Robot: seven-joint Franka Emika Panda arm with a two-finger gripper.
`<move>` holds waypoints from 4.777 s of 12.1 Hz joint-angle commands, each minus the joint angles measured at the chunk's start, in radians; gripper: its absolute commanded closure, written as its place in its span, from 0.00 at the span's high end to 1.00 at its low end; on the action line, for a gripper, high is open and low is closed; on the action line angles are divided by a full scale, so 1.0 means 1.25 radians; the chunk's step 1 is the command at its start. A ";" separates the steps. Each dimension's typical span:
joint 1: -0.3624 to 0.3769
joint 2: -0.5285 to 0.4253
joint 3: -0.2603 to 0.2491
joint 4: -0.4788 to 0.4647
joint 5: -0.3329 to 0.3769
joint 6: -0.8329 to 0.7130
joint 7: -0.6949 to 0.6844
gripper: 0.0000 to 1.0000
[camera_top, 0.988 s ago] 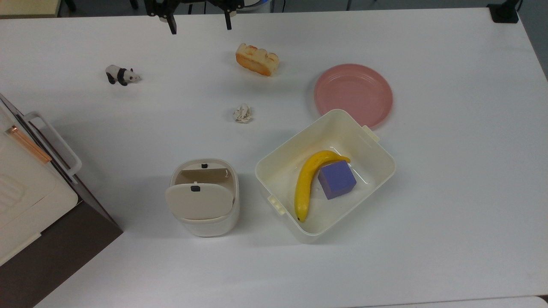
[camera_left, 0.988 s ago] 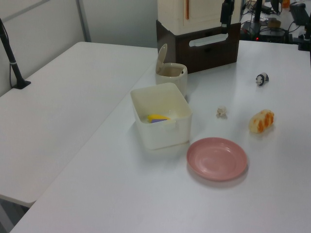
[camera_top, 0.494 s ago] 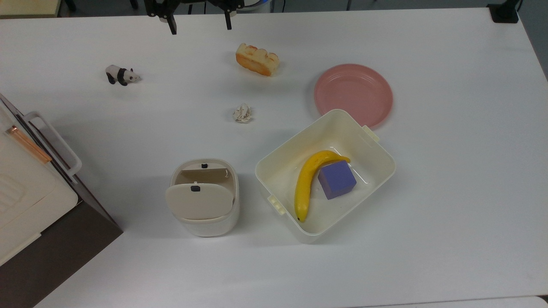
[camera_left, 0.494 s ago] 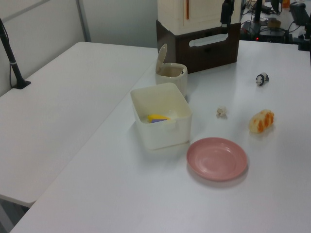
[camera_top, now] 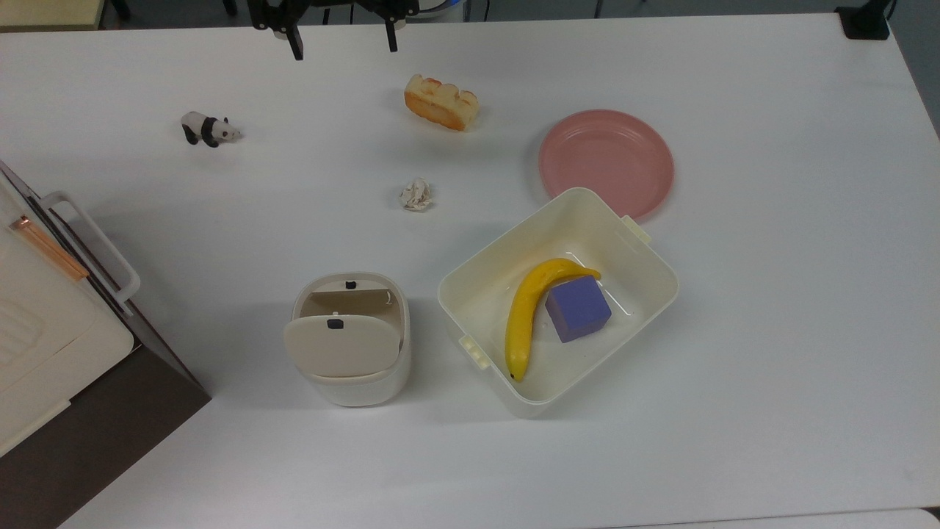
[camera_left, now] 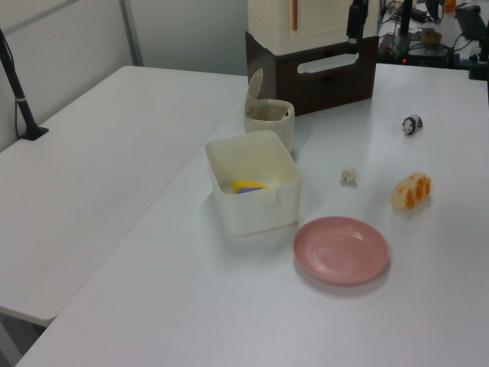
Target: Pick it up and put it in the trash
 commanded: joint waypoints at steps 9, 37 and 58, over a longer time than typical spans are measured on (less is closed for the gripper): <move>0.030 0.172 0.012 -0.031 -0.117 0.204 0.101 1.00; 0.059 0.159 0.124 -0.391 -0.381 0.308 0.145 0.53; -0.029 0.301 0.117 0.202 -0.154 0.177 0.156 0.16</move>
